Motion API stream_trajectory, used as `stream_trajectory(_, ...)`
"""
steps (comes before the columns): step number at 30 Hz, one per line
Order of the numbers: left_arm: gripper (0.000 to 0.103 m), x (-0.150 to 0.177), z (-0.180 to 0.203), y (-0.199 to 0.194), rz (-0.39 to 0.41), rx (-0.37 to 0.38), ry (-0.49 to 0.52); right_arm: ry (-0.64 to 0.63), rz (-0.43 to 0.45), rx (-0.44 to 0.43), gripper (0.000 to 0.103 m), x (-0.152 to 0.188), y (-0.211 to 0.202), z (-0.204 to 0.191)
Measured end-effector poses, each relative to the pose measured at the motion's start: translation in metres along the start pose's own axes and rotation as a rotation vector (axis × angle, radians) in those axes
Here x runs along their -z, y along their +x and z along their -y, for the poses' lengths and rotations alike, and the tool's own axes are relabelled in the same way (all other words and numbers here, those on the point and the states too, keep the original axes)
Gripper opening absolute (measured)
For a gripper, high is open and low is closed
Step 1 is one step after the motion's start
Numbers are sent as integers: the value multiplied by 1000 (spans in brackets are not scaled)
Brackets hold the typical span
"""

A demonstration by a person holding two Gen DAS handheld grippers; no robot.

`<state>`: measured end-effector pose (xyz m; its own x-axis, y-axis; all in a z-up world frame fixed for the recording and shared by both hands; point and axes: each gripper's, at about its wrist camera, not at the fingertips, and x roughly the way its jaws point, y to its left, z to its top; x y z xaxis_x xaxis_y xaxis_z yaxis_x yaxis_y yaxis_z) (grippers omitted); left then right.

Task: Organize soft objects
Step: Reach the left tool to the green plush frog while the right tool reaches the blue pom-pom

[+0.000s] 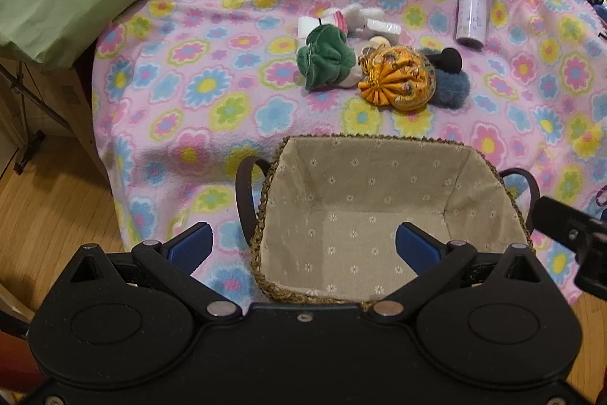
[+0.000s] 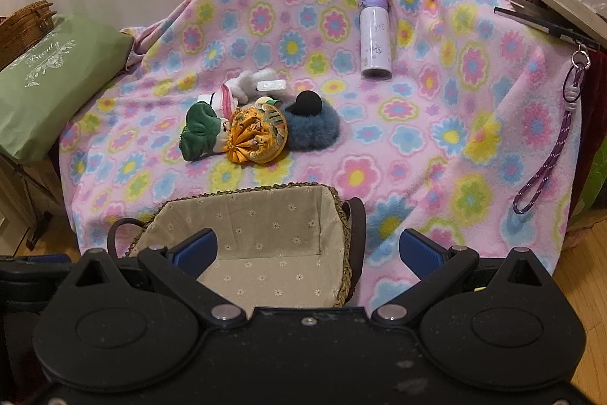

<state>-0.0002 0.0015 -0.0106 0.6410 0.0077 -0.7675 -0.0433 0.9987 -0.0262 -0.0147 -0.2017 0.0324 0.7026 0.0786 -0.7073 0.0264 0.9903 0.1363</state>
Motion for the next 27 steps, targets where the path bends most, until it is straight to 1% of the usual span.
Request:
stream_trajectory(5, 100, -7, -1, 3, 11, 17, -5, 11, -52, -4, 103, -2, 15, 5)
stream_trajectory(8, 100, -14, 0, 9, 23, 0, 13, 6, -83, -16, 103, -5, 25, 7)
stream_trajectory(12, 99, -28, -4, 21, 16, 9, 21, -23, -93, -46, 103, -14, 37, 6)
stream_trajectory(15, 99, -42, -7, 30, 16, 22, 27, -36, -68, -52, 103, -26, 44, 2)
stream_trajectory(18, 99, -58, -8, 42, 8, 25, 33, -47, -62, -43, 103, -41, 56, -2)
stream_trajectory(21, 99, -74, -10, 57, -3, 28, 30, -48, -75, -36, 103, -59, 73, -3)
stream_trajectory(24, 99, -90, -7, 73, -4, 22, 45, -37, -84, -30, 103, -76, 90, -2)
stream_trajectory(27, 99, -105, -4, 89, -3, 33, 68, -12, -102, -12, 103, -92, 112, -1)
